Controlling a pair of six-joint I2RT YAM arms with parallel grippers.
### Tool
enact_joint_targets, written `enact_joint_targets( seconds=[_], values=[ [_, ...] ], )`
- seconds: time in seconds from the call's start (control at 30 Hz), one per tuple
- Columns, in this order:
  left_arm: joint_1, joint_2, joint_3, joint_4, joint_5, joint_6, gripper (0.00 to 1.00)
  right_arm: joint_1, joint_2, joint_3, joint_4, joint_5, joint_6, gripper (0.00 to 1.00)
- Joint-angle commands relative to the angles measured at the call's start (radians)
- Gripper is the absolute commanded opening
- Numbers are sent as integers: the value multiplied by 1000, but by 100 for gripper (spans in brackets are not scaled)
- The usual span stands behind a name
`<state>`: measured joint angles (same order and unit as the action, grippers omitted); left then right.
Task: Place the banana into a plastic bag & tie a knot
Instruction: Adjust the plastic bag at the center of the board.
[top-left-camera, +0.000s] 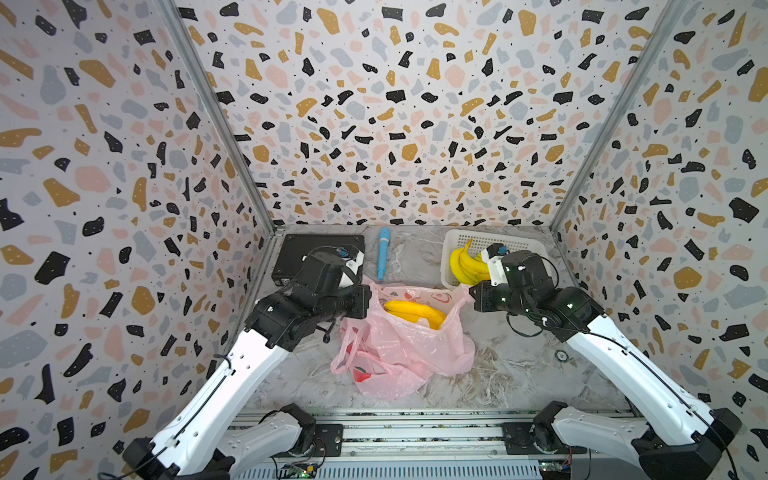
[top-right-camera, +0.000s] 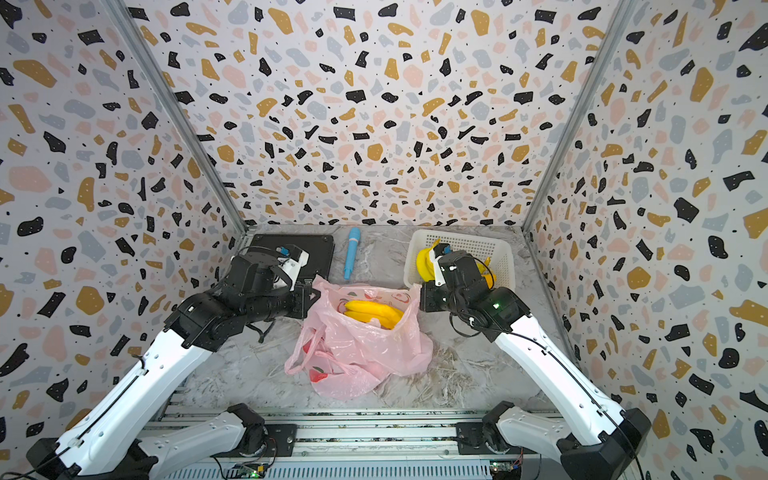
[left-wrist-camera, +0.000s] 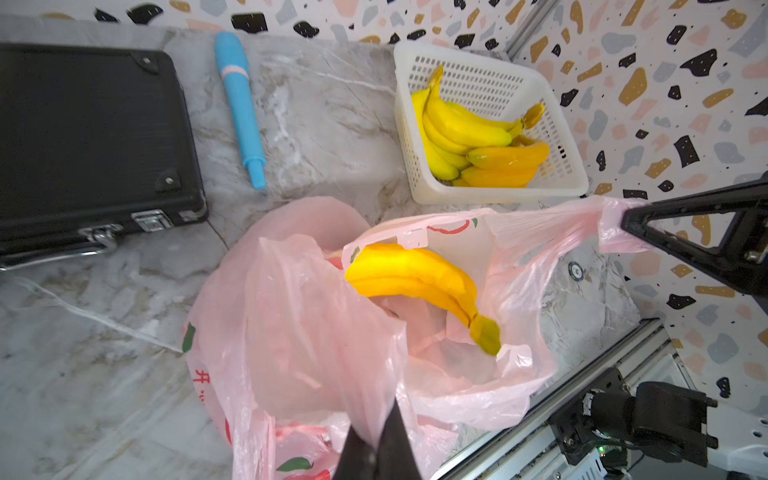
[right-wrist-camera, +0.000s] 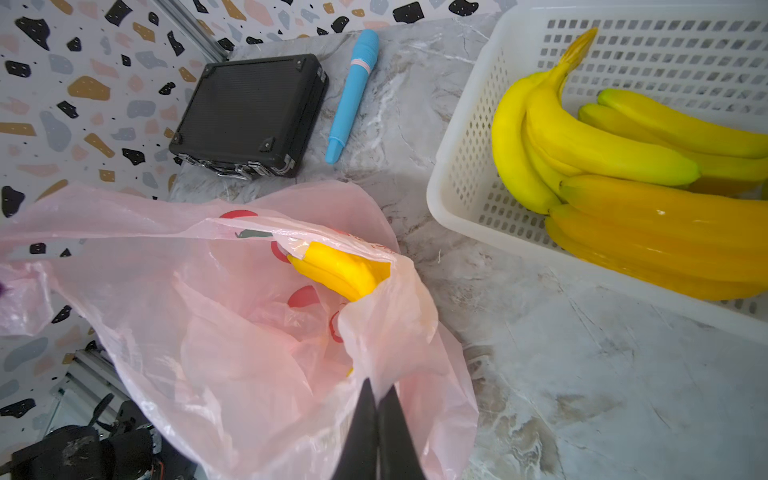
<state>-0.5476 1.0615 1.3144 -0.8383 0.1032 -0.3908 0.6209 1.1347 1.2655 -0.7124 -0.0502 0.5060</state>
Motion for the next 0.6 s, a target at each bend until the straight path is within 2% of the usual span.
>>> enact_joint_targets(
  seconds=[0.0, 0.23, 0.57],
  values=[
    [9, 10, 62, -27, -61, 45, 0, -1, 6, 81, -34, -28, -15, 0],
    [12, 26, 69, 23, -64, 56, 0, -1, 25, 193, -15, -6, -30, 0],
    [21, 88, 260, 9, -119, 102, 0, -1, 101, 407, -22, -15, -44, 0]
  ],
)
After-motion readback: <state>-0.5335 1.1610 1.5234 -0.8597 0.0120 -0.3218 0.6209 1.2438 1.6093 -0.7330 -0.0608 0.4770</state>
